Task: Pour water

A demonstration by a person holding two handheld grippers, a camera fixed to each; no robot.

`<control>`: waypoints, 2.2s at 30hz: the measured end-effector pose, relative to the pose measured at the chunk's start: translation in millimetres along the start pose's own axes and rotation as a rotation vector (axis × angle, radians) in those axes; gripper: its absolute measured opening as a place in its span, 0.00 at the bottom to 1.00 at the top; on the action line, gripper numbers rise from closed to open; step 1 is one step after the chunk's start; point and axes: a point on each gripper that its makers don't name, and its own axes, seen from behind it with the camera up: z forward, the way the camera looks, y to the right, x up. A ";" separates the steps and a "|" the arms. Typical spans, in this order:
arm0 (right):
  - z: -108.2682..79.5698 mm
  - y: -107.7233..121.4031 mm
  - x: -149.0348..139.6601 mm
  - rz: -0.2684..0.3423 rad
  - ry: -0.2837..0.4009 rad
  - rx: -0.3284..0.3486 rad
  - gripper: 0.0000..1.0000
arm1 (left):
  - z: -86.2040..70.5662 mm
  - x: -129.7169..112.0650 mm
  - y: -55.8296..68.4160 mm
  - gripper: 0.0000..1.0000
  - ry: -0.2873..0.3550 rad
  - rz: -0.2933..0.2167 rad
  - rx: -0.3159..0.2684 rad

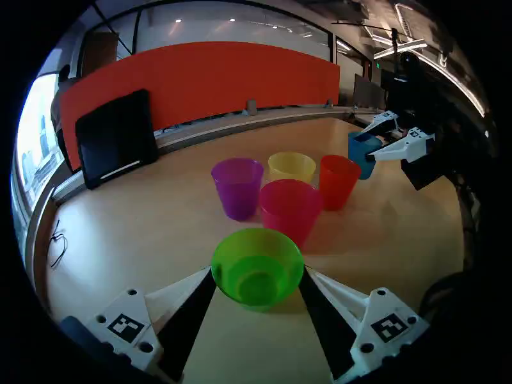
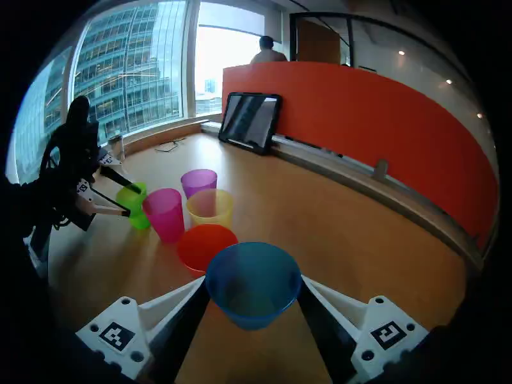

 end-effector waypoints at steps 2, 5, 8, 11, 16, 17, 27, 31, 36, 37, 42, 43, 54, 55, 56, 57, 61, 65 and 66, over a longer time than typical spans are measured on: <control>0.9 0.4 -1.1 -0.002 -0.002 -0.001 0.93 | -0.5 0.6 0.2 0.88 0.002 -0.005 -0.003; 2.0 0.6 -2.3 -0.004 -0.004 -0.003 0.93 | -1.7 1.9 0.3 0.91 0.005 -0.010 -0.005; 3.4 0.0 -3.8 -0.002 -0.004 -0.003 0.93 | -4.1 1.5 -0.1 0.97 0.002 -0.013 -0.004; 4.9 -1.9 -7.3 0.004 -0.008 0.001 0.93 | -6.5 -2.2 1.0 0.99 -0.007 -0.015 -0.005; 8.7 -4.2 -16.3 0.007 -0.020 0.001 0.93 | -10.2 -9.5 4.6 0.99 -0.018 -0.018 -0.005; 9.5 -4.3 -18.6 0.006 -0.023 0.000 0.93 | -11.5 -10.5 5.3 0.99 -0.018 -0.020 -0.005; 14.4 -5.0 -34.4 0.016 -0.046 -0.007 0.93 | -28.2 -16.0 12.6 0.99 0.002 -0.046 -0.004; 14.4 -4.9 -37.2 0.019 -0.048 -0.009 0.93 | -34.0 -17.9 14.4 0.98 0.006 -0.049 0.000; 13.5 -5.0 -39.0 0.019 -0.051 -0.013 0.94 | -37.9 -19.2 15.5 0.98 0.010 -0.053 0.004; 13.4 -4.9 -39.5 0.020 -0.052 -0.014 0.95 | -38.6 -19.6 15.7 0.98 0.011 -0.054 0.005; 11.9 -5.0 -42.1 0.025 -0.056 -0.021 1.00 | -42.3 -21.1 17.6 0.98 0.019 -0.059 0.009; 10.9 -4.9 -42.7 0.025 -0.055 -0.024 1.00 | -43.4 -21.1 17.9 0.98 0.022 -0.061 0.010; -16.2 -8.0 -52.0 0.050 -0.024 -0.058 1.00 | -59.7 -23.6 20.0 0.99 0.061 -0.087 0.040; -19.9 -8.7 -52.3 0.054 -0.018 -0.062 1.00 | -62.2 -23.4 20.1 0.99 0.066 -0.090 0.044; -24.1 -9.4 -52.7 0.058 -0.012 -0.067 1.00 | -64.9 -23.2 20.1 0.99 0.072 -0.093 0.049; -27.8 -10.1 -53.0 0.062 -0.006 -0.071 1.00 | -67.4 -23.0 20.2 0.99 0.078 -0.096 0.053; -43.1 -13.0 -52.4 0.076 0.023 -0.089 1.00 | -78.1 -20.9 20.1 0.99 0.107 -0.104 0.077; -57.5 -16.1 -51.9 0.080 0.050 -0.108 1.00 | -88.6 -16.8 20.2 0.99 0.137 -0.105 0.102; -60.6 -16.8 -51.8 0.080 0.055 -0.112 1.00 | -91.0 -15.5 20.1 0.98 0.144 -0.105 0.108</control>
